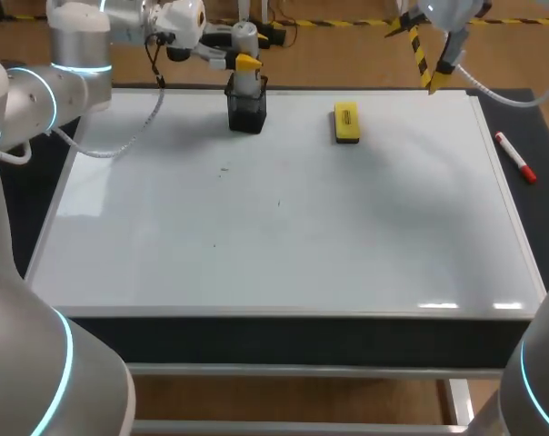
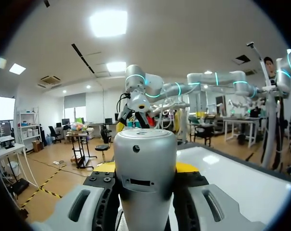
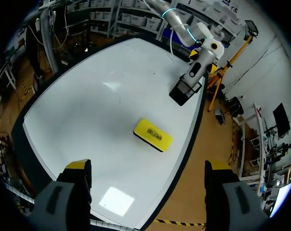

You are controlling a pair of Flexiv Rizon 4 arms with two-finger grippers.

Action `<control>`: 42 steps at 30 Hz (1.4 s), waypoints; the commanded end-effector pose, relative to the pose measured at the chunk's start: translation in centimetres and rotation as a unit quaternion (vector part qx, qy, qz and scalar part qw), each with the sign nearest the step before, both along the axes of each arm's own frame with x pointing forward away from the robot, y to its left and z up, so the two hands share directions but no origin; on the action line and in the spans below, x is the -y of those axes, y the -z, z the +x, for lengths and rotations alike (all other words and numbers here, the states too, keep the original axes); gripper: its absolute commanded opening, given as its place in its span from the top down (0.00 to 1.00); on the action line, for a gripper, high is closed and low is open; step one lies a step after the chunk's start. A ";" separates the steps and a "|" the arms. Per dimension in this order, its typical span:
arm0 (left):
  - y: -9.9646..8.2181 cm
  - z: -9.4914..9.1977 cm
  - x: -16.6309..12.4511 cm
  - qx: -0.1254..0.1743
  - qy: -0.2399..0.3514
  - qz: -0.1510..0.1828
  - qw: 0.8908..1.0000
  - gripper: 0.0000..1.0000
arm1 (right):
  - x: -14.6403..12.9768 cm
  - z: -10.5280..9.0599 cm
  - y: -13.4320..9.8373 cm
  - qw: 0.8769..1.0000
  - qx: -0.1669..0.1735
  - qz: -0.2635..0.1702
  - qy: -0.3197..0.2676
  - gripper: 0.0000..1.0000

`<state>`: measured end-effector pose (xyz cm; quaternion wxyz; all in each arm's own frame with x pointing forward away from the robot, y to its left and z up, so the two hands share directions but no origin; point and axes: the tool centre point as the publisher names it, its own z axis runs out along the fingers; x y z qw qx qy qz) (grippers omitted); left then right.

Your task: Pick up the inspection probe, press it on each red-marked spot on the whiteboard one by one, put down the probe, pick up the eraser, and wipe off all the red marks.

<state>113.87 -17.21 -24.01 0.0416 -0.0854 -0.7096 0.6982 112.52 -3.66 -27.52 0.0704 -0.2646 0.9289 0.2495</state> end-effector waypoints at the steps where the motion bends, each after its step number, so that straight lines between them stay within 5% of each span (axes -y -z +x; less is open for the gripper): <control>1: 1.3 1.1 0.1 -0.010 0.111 -0.004 0.994 1.00 | 0.0 0.0 -0.1 1.000 0.000 -0.003 -0.001 0.00; 32: 4.0 1.4 -0.1 -0.029 0.116 -0.006 0.993 1.00 | 0.0 0.0 -0.1 1.000 0.000 -0.003 -0.001 0.00; 34: 4.0 1.3 -0.1 -0.027 0.120 -0.009 0.992 0.66 | 0.0 0.0 -0.1 1.000 0.000 -0.003 -0.001 0.00; 36: 3.9 1.3 -0.1 -0.027 0.120 -0.008 0.992 0.00 | 0.0 0.0 -0.1 1.000 0.000 -0.003 -0.001 0.00; 42: 3.3 1.3 -0.6 -0.021 0.114 0.002 0.993 0.00 | 0.0 0.0 -0.1 1.000 0.000 -0.003 -0.001 0.00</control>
